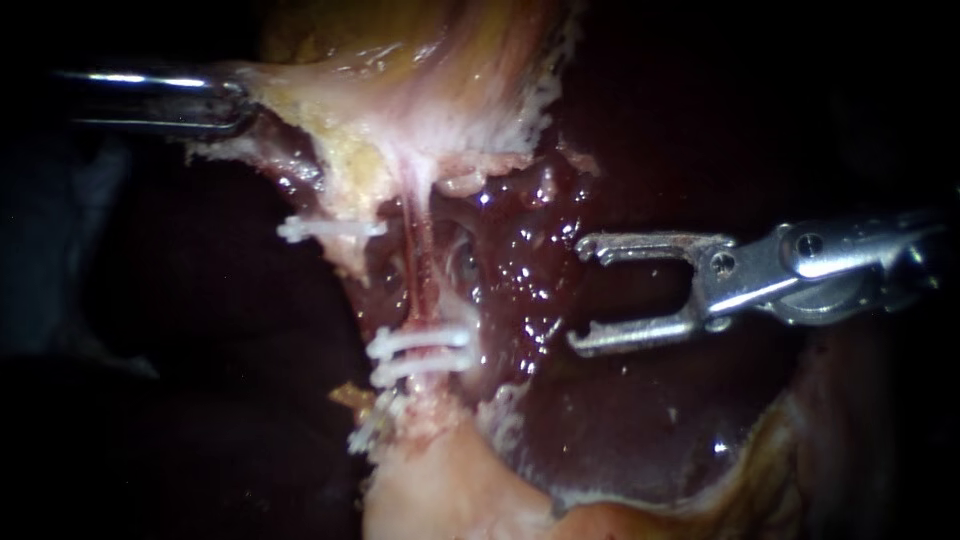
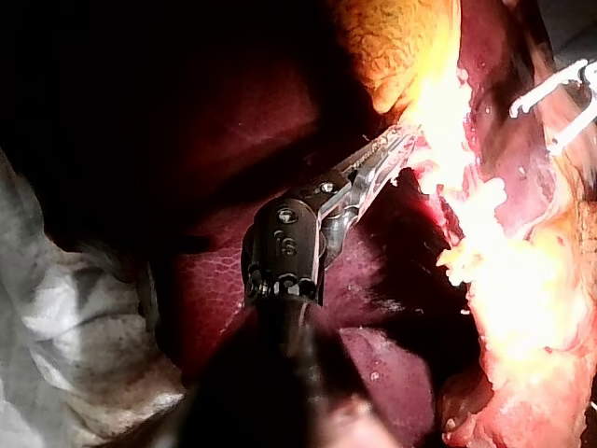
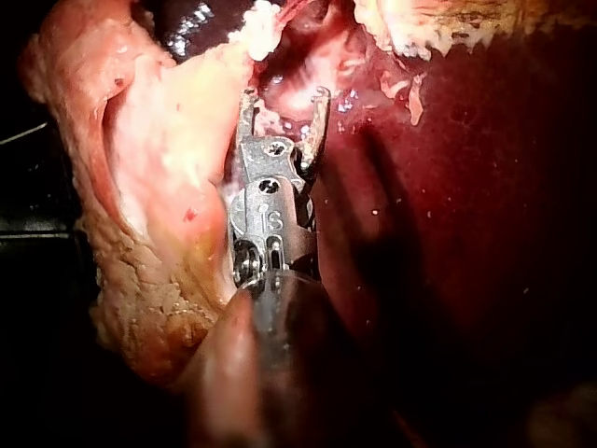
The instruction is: Going back second clip right tube
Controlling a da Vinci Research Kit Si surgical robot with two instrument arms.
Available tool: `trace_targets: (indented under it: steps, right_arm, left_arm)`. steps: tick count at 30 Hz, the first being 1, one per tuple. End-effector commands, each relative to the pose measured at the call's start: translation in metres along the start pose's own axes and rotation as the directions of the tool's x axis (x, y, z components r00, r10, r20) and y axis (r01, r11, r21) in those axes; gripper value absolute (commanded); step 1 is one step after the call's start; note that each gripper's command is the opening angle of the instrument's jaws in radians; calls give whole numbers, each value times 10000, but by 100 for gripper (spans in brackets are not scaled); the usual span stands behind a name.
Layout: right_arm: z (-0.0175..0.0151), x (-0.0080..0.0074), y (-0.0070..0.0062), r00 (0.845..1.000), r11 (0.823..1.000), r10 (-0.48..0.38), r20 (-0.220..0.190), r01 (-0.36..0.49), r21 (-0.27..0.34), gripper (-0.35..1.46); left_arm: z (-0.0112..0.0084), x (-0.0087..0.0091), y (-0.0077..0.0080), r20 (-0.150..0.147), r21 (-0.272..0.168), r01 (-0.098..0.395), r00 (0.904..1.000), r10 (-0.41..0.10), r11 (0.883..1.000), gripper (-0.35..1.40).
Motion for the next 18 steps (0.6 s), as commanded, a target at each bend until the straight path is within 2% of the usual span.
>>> trace_targets:
  steps: [1,9,18]
  right_arm:
    - [1,0,0,10000,10000,-1,0,1,0,50]
    - [1,0,1,9999,9999,-119,-2,119,29,50]
    - [1,0,1,9998,9998,-178,-5,178,59,50]
  left_arm:
    - [4,-2,-1,22,-9,-26,10000,26,10000,-35]
    - [31,-20,-4,212,-56,-143,9997,144,9999,-35]
    - [35,-21,-3,227,-98,-153,9996,155,9998,-35]
